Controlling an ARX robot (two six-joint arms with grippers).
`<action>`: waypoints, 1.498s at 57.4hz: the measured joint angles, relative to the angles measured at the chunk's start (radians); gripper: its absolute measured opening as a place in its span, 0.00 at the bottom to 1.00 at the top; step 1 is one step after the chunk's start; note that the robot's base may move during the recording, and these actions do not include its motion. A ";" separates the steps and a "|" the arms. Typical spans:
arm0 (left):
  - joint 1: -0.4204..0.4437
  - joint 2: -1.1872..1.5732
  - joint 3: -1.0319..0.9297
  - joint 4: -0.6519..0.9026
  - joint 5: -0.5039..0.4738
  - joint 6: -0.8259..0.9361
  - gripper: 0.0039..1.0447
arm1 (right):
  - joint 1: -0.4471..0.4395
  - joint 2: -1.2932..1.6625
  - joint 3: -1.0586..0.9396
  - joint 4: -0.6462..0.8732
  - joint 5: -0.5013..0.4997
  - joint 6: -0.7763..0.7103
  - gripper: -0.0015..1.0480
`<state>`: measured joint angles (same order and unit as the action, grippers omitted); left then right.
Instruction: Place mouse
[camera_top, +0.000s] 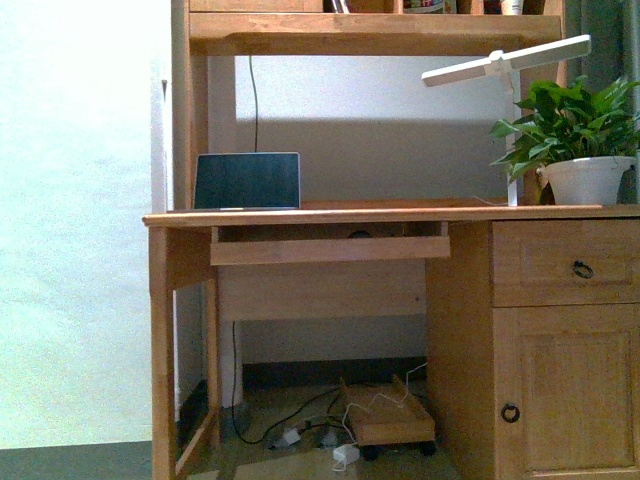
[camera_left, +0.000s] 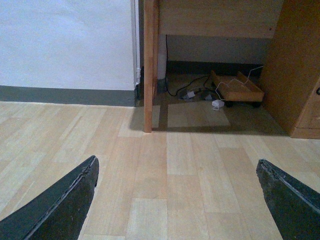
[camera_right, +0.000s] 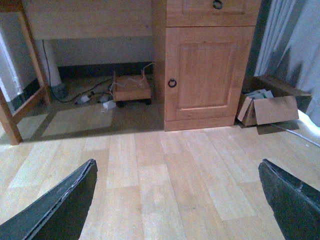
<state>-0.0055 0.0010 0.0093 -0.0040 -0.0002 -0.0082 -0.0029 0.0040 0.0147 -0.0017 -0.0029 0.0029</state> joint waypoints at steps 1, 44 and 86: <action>0.000 0.000 0.000 0.000 0.000 0.000 0.93 | 0.000 0.000 0.000 0.000 0.000 0.000 0.93; 0.000 0.000 0.000 0.000 0.000 0.000 0.93 | 0.000 0.000 0.000 0.000 0.000 0.000 0.93; 0.000 0.000 0.000 0.000 0.000 0.000 0.93 | 0.000 0.000 0.000 0.000 0.000 0.000 0.93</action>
<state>-0.0055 0.0010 0.0093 -0.0040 -0.0002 -0.0082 -0.0029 0.0040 0.0147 -0.0017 -0.0025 0.0029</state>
